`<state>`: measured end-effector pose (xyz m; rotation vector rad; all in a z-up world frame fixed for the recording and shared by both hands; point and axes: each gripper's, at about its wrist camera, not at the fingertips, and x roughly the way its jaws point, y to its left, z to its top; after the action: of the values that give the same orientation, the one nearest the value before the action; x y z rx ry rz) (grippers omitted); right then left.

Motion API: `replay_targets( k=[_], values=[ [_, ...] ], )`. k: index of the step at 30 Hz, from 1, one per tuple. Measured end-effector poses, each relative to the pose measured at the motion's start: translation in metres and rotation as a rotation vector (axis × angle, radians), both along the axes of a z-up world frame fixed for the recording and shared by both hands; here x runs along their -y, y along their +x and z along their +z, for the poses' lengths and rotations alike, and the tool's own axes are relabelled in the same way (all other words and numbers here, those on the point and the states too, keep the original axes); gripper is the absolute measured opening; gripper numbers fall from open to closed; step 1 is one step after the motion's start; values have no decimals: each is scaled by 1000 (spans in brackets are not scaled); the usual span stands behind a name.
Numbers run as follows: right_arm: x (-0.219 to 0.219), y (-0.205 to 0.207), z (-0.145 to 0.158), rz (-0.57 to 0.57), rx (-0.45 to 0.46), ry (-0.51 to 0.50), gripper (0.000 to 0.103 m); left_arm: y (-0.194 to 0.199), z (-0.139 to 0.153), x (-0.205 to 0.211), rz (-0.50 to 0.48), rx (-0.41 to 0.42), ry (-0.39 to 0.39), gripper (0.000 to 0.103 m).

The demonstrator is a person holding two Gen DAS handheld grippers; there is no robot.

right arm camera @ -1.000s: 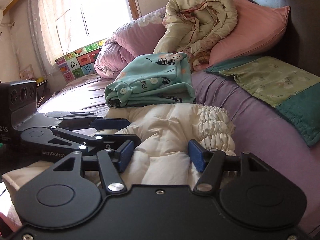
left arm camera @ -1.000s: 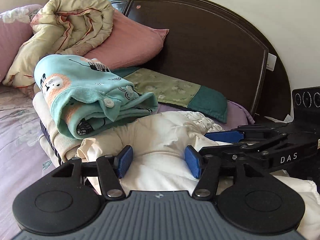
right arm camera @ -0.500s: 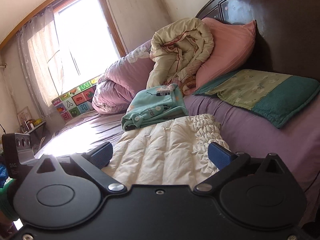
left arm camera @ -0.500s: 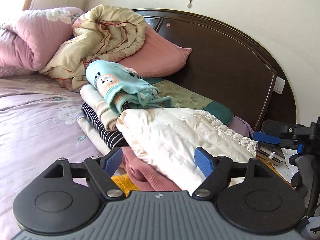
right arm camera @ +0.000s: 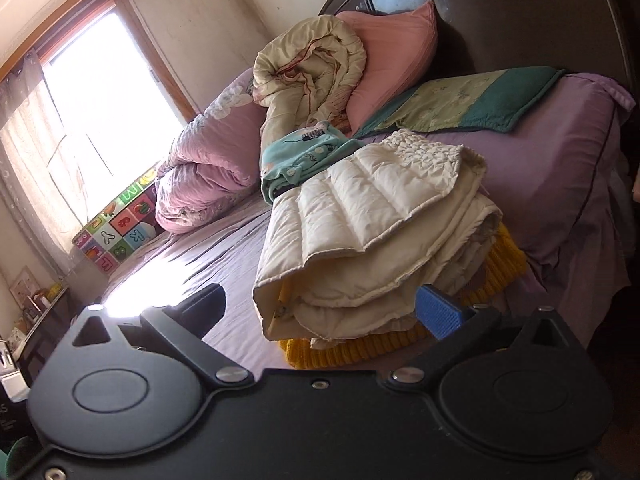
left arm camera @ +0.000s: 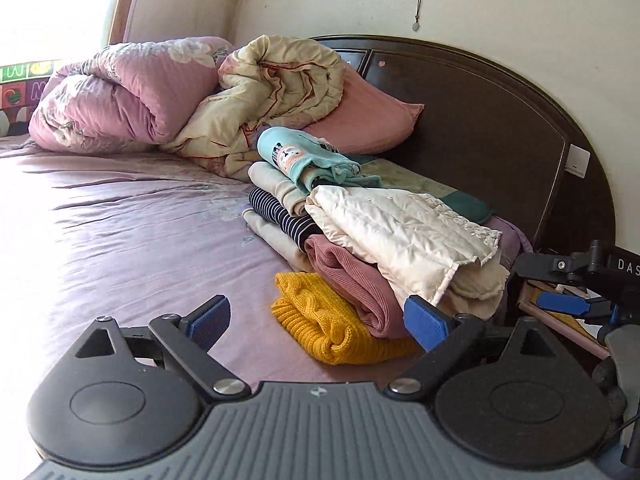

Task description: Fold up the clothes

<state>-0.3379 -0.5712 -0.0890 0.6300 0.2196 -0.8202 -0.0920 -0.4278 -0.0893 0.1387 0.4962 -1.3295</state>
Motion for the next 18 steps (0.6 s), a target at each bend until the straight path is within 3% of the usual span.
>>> replay_targets(
  k=[2,5,8,11,14,18],
  values=[
    [-15,1,9,65,-60,-14,103,-6,6,-14,35,25,3,94],
    [-30,-8,17,90,-10,24,103,-16,16,-31,45,57,-11,94],
    [-49,-4,25,46,-116,-23,103,-24,29,-54,15,50,-55,94],
    [-70,3,29,71,-184,-48,103,-23,38,-70,10,39,-36,94],
    [-92,10,30,89,-199,-56,103,-31,44,-84,80,135,1,94],
    [-114,23,29,114,-210,-49,103,-37,45,-112,156,198,9,94]
  ],
)
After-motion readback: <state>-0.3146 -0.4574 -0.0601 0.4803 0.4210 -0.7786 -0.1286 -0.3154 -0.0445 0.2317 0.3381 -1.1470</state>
